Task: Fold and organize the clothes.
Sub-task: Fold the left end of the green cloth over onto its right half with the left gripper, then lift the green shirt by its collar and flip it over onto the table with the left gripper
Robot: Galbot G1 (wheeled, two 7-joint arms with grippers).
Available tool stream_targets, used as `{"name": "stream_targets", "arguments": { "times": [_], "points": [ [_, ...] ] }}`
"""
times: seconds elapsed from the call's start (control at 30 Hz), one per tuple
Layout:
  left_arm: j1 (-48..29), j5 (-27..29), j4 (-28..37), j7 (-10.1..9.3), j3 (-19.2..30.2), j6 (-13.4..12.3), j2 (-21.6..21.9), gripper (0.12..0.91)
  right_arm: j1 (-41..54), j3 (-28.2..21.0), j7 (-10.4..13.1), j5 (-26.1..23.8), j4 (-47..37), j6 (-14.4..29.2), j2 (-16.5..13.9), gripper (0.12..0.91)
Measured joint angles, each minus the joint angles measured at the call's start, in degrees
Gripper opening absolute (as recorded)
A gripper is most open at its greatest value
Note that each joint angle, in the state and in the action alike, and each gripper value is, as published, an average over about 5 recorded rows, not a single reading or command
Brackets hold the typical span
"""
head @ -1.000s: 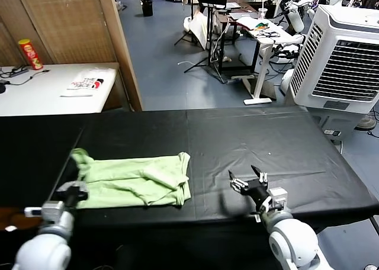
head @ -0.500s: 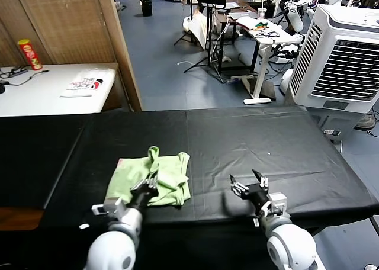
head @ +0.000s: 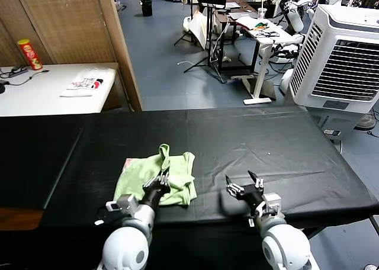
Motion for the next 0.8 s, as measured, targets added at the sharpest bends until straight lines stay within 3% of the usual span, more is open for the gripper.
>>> {"name": "stream_targets", "arguments": {
  "times": [0.2,0.33,0.57,0.7,0.8],
  "points": [
    [0.0,-0.3,0.5,0.63,0.1,-0.3,-3.1,0.591,1.9,-2.3,-1.5,0.1,-1.3,0.7,0.2,0.798],
    [0.8,1.0,-0.3,1.70,-0.7,-0.9,-5.3,0.758,3.9,-4.9,-3.2,0.5,-2.4,1.0,0.1,0.798],
    [3.1,2.9,-1.7,2.90,-6.1,-2.8,-2.2,0.798,9.9,-12.6,-4.8,0.5,-5.5,1.2,0.4,0.798],
    [4.4,3.2,-1.5,3.07,-9.6,-3.2,-0.3,0.798,13.7,-17.1,-4.9,-3.2,-8.5,-0.5,1.2,0.798],
    [5.2,3.5,-1.0,3.29,-11.2,-3.6,-0.2,0.798,15.2,-18.9,-3.6,-7.4,-11.0,-2.2,1.7,0.798]
  ]
}}
